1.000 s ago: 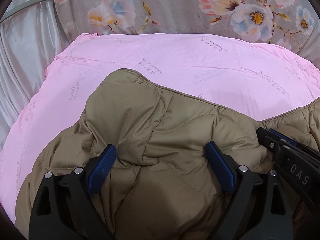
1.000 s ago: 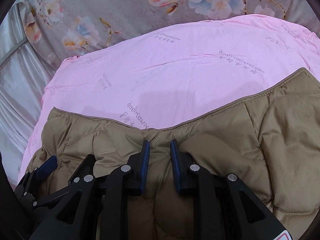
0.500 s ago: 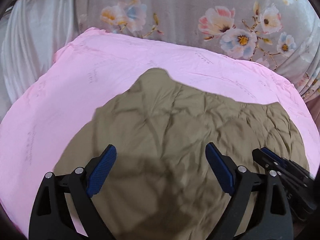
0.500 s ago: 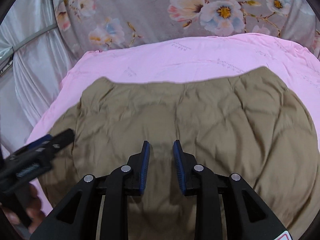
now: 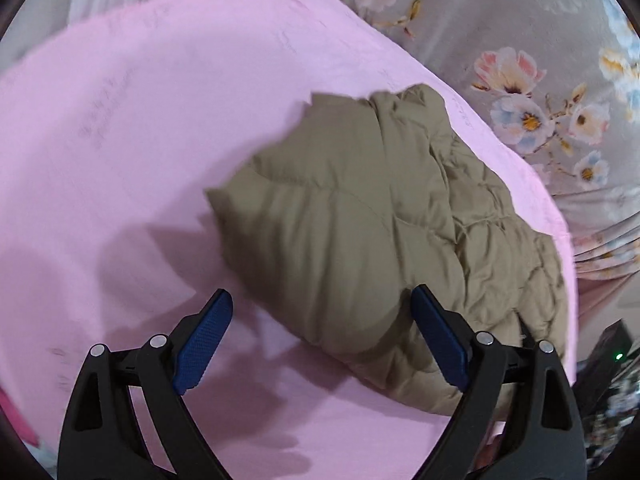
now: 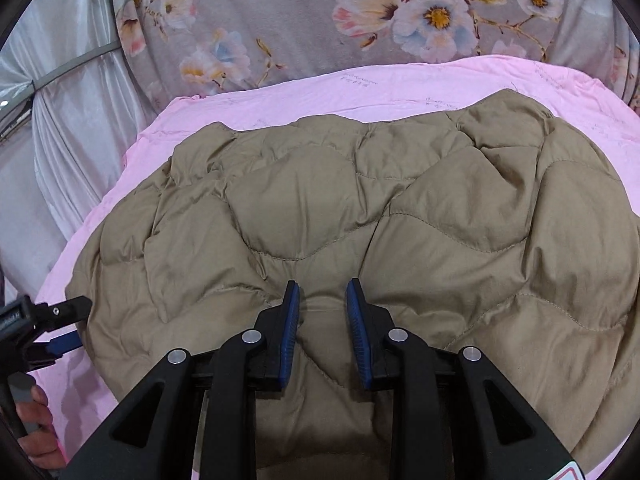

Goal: Fold large clothes

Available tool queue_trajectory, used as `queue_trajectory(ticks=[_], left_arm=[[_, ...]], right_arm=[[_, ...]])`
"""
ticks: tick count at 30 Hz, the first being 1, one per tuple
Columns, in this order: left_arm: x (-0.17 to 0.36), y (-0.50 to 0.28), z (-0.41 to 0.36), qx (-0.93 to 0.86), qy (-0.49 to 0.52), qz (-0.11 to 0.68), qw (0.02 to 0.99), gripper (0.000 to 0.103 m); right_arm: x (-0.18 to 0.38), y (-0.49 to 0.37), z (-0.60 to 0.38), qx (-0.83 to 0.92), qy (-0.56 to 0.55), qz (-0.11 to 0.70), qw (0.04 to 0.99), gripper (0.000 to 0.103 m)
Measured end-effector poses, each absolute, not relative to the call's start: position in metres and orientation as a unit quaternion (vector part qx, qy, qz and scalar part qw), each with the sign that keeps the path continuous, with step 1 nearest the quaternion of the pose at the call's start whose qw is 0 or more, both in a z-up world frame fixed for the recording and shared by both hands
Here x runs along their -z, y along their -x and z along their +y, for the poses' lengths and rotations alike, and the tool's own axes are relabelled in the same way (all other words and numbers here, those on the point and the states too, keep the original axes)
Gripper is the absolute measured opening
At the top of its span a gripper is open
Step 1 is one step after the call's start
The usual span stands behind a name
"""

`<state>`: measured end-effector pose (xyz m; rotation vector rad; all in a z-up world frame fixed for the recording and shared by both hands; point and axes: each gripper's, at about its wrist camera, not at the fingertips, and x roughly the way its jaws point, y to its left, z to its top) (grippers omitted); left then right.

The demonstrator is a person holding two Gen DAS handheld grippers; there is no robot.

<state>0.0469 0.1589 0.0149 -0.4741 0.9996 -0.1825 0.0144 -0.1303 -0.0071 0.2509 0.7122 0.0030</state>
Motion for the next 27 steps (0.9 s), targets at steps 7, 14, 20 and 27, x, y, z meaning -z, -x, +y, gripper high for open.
queue_trajectory(ticks=[7,14,20,27], left_arm=[[-0.007,-0.062,0.135,0.092,0.239,0.450,0.855,0.085],[-0.051,-0.050,0.142,0.132,0.223,0.408,0.876,0.023],[-0.107,-0.021,0.130,0.165,0.158,0.343,0.911,0.018],[-0.148,0.010,0.098,0.219,0.080,0.298,0.926,0.018]], right_arm=[[0.009,-0.013,-0.130,-0.001,-0.122,0.344,0.931,0.025],[-0.009,-0.001,-0.139,-0.020,-0.160,0.357,0.920,0.008],[-0.015,0.003,-0.122,-0.076,-0.155,0.387,0.906,0.001],[0.005,-0.015,-0.096,-0.112,-0.179,0.410,0.887,0.002]])
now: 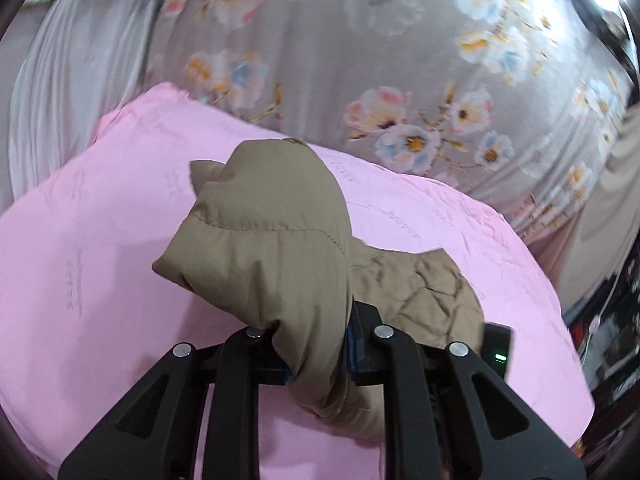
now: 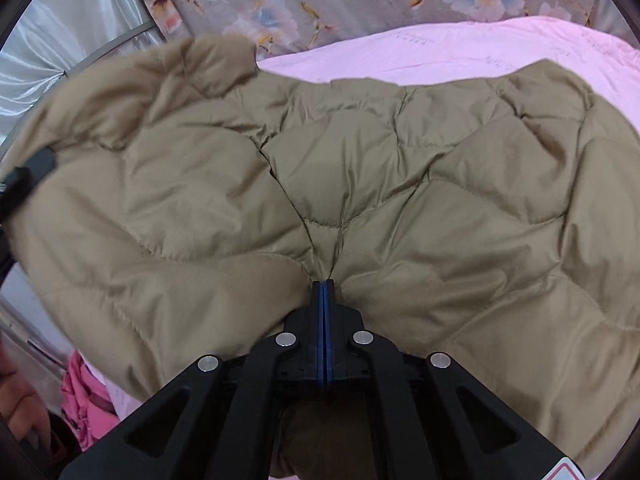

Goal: Fold large clothes

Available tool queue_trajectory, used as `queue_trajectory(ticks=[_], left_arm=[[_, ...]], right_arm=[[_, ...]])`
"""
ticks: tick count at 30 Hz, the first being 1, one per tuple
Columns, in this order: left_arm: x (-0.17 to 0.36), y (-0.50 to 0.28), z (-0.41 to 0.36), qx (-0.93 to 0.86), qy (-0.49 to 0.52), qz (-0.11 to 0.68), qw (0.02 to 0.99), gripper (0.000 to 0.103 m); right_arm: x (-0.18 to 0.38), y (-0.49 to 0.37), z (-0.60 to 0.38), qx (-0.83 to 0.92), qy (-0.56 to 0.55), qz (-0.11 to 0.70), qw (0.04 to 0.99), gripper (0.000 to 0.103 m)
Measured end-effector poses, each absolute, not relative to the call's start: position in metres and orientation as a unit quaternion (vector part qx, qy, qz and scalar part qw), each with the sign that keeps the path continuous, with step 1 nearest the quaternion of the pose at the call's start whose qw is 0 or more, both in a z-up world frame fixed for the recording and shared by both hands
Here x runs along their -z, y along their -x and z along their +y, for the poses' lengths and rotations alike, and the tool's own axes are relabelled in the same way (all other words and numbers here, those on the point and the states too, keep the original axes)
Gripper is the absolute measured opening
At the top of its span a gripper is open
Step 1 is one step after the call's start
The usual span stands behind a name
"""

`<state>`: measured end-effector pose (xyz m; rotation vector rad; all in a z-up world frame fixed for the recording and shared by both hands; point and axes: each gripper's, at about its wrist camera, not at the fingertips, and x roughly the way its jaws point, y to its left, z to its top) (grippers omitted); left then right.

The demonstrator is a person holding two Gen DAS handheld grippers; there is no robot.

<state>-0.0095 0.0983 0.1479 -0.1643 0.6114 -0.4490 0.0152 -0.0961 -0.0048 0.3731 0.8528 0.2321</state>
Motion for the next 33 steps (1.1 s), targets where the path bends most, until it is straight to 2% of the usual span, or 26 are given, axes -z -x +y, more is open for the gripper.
queue_trajectory(ticks=[8,17,23,29,31,33], left_arm=[[-0.147,0.041,-0.007,0.311,-0.040,0.275,0.909,0.018],[-0.090,0.052,-0.080,0.359,-0.098,0.349,0.860,0.018],[-0.059,0.061,-0.107,0.359,-0.127,0.371,0.847,0.018],[-0.052,0.057,-0.115,0.350,-0.135,0.375,0.848,0.019],[-0.057,0.059,-0.117,0.348,-0.137,0.368,0.851,0.021],[-0.068,0.064,-0.113,0.349,-0.137,0.361,0.854,0.029]], right_arm=[[0.010,-0.017,-0.125,-0.145,-0.271,0.414,0.857,0.002],[-0.025,0.068,-0.247,-0.034,-0.311,0.345,0.885,0.008],[-0.013,0.091,-0.278,0.010,-0.309,0.343,0.887,0.008],[-0.011,0.091,-0.288,0.021,-0.308,0.340,0.888,0.008],[-0.019,0.094,-0.289,0.024,-0.302,0.333,0.893,0.008],[-0.034,0.097,-0.289,0.027,-0.287,0.322,0.902,0.009]])
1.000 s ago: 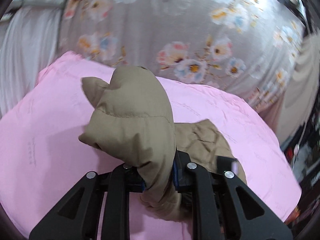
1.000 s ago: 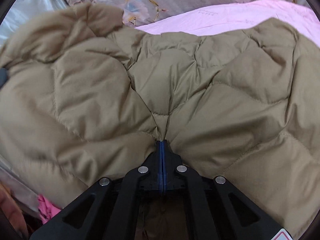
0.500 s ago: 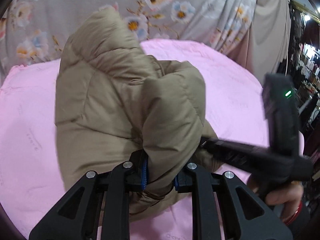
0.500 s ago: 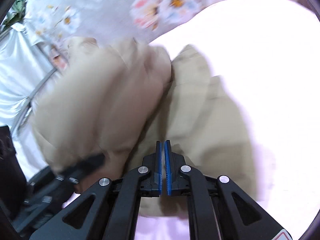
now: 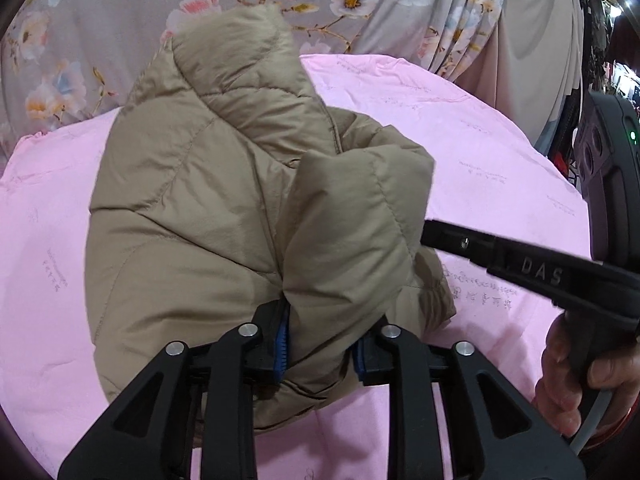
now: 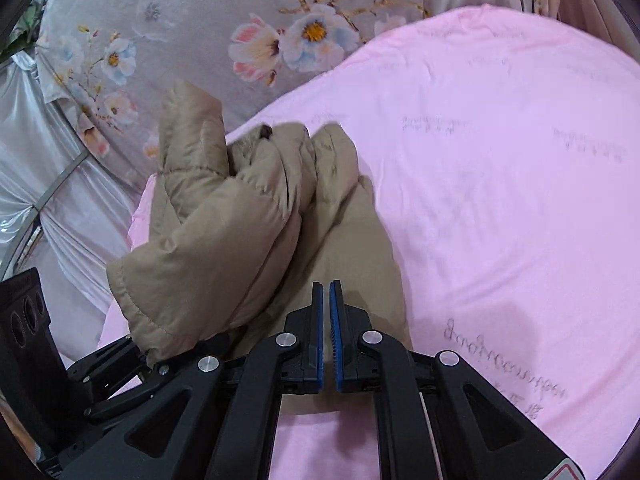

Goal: Fold large clothes

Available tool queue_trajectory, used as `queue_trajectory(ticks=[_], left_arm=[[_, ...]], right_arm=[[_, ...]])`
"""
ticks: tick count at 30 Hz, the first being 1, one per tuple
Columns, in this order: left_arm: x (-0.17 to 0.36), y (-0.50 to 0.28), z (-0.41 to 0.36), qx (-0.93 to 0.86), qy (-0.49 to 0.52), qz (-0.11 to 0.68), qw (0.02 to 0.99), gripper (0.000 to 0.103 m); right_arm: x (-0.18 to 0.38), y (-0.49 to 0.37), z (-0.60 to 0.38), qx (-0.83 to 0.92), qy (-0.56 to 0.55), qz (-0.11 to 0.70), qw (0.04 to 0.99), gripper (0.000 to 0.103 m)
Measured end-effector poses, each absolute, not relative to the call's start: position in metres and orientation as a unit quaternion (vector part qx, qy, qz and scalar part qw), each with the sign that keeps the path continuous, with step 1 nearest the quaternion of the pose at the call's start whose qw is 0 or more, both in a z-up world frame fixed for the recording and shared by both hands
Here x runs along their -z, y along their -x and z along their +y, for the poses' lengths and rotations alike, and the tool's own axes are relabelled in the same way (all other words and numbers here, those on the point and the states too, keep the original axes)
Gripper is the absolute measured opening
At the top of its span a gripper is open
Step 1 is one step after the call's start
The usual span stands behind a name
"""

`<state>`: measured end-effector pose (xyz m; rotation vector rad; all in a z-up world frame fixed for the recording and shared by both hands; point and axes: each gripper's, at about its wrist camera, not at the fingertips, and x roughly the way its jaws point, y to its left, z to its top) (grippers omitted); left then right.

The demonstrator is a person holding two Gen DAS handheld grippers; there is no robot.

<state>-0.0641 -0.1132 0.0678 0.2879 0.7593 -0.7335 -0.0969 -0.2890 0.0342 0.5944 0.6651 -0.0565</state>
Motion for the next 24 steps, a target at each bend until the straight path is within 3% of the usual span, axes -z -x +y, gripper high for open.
queue_trajectory(ticks=[1,2,3,5,11,15,24], left_arm=[[-0.075,0.067,-0.111,0.353,-0.133,0.358,0.854,0.033],[-0.080,0.069,-0.108,0.359,-0.125,0.356,0.854,0.049],[-0.088,0.071,-0.102,0.367,-0.109,0.349,0.855,0.072],[-0.110,0.077,-0.085,0.374,-0.070,0.323,0.867,0.084],[-0.161,0.049,-0.044,0.319,-0.008,0.302,0.898,0.084],[-0.172,0.000,-0.017,0.229,0.021,0.325,0.917,0.082],[-0.171,-0.087,-0.003,0.153,0.037,0.355,0.922,0.079]], right_arm=[[-0.041,0.099,-0.290,0.028,-0.282,0.316,0.906,0.010],[-0.048,0.101,-0.290,0.029,-0.278,0.309,0.909,0.010],[-0.057,0.102,-0.291,0.029,-0.275,0.303,0.912,0.010],[-0.075,0.099,-0.294,0.027,-0.274,0.290,0.916,0.011],[-0.124,0.077,-0.299,0.001,-0.294,0.260,0.920,0.020],[-0.156,0.051,-0.283,-0.015,-0.291,0.251,0.923,0.044],[-0.161,-0.049,-0.247,-0.013,-0.316,0.316,0.895,0.055]])
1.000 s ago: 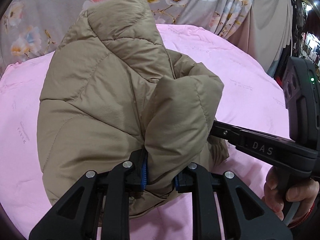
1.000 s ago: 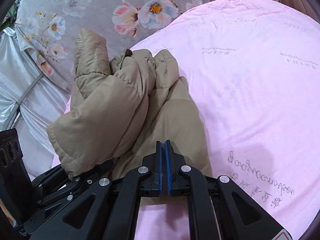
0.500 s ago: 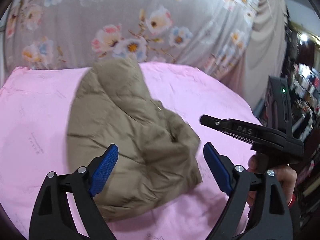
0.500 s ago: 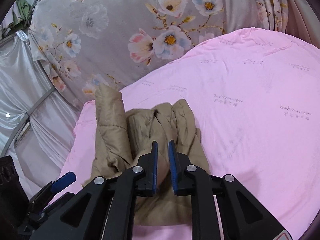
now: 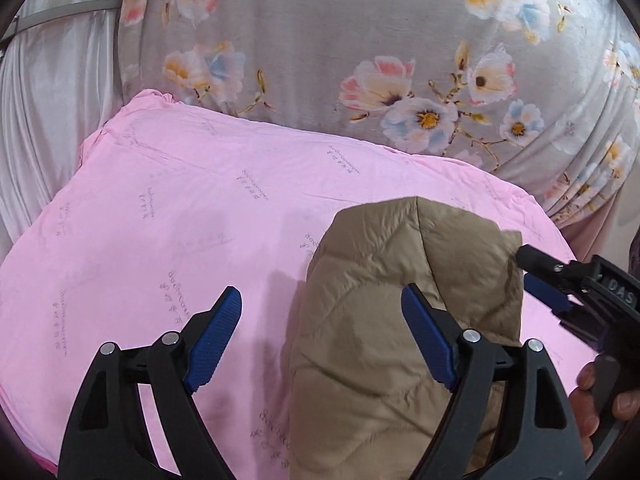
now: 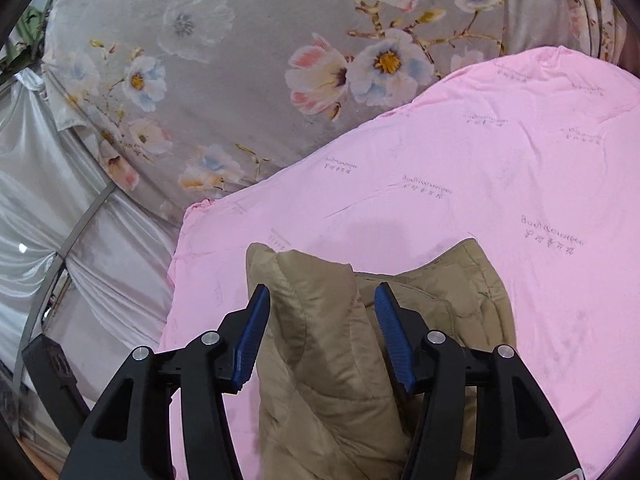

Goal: Fold large clothes

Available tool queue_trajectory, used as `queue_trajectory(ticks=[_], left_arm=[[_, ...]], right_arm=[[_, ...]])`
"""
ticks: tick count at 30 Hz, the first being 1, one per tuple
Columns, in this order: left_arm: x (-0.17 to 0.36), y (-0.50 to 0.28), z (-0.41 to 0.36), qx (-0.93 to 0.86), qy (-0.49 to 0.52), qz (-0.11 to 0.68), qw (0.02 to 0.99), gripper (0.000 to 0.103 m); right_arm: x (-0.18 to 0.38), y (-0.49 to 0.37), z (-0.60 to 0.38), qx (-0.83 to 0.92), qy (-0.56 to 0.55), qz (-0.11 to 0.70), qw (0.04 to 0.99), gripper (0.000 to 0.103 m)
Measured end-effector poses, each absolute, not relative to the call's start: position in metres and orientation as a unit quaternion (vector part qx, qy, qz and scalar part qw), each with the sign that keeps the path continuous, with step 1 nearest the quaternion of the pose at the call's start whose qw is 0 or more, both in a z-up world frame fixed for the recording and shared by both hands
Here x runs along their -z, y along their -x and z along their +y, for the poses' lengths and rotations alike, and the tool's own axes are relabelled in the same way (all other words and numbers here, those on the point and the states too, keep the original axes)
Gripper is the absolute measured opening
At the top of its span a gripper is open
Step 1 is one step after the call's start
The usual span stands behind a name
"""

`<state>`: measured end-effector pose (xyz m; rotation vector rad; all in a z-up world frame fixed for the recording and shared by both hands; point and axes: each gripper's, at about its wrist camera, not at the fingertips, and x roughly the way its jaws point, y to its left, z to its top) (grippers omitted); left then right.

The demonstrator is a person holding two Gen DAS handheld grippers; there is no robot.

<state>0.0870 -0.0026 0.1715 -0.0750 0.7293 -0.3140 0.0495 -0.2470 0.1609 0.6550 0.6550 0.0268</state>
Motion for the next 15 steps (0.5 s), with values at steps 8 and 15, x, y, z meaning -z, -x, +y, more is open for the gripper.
queue_trajectory(ticks=[8,15], left_arm=[[-0.165,-0.108,-0.035,0.165,0.021,0.372,0.913,0.079],[-0.135,-0.126,-0.082,0.185,0.008,0.416,0.890,0.078]], right_arm=[[-0.132,-0.083,-0.249,0.009,-0.289,0.371,0.882,0.014],[-0.078,-0.056,-0.301,0.062,-0.314,0.376,0.869,0.012]])
